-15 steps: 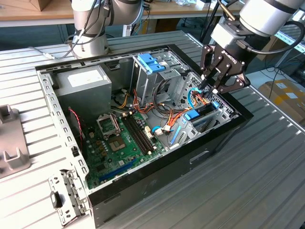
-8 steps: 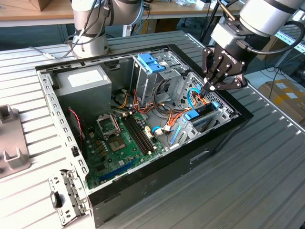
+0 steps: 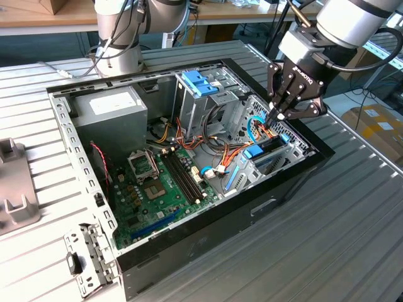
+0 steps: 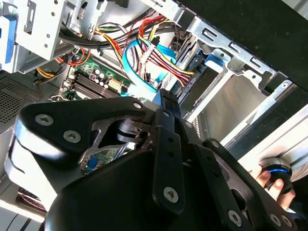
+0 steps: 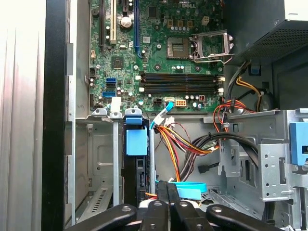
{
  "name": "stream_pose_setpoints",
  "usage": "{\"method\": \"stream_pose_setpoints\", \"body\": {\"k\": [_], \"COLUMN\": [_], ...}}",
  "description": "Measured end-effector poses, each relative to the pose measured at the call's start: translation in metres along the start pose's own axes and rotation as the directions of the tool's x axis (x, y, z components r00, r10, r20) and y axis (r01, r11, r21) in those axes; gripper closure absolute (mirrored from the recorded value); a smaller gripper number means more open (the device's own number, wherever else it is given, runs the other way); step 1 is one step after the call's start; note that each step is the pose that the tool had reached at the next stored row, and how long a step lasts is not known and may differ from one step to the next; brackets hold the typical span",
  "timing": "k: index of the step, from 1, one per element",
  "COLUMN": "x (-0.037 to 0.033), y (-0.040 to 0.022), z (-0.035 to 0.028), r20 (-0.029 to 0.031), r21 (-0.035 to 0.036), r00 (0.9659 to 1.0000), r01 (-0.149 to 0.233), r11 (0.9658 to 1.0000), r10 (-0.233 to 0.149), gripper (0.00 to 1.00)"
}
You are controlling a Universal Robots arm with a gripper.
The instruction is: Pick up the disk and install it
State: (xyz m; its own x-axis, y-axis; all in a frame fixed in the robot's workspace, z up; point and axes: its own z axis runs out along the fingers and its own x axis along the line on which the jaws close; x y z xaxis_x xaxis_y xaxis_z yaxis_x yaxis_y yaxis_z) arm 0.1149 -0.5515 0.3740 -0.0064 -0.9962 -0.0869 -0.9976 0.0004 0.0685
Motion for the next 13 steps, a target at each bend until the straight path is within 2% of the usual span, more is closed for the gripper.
{"method": "stream_pose_setpoints", "body": {"k": [1,3,9,13], "x": [0.0000,0.0000,-0.0002,-0.0015], "y": [0.0000,0.0000,-0.0001,-0.0003], "z": [0.0000,0.0000,0.0004,0.0037], "r20": [0.0000,-0.0001,0.0001,0.0000], "r21": [0.0000,0.0000,0.0000,0.0000], "r00": [1.0000,1.0000,1.0000,1.0000], "r01": [0.000,0.000,0.000,0.000], "r11": [1.0000,1.0000,1.0000,1.0000], "r10": [0.000,0.000,0.000,0.000], "gripper": [0.83,0.69,0.69,0.69]}}
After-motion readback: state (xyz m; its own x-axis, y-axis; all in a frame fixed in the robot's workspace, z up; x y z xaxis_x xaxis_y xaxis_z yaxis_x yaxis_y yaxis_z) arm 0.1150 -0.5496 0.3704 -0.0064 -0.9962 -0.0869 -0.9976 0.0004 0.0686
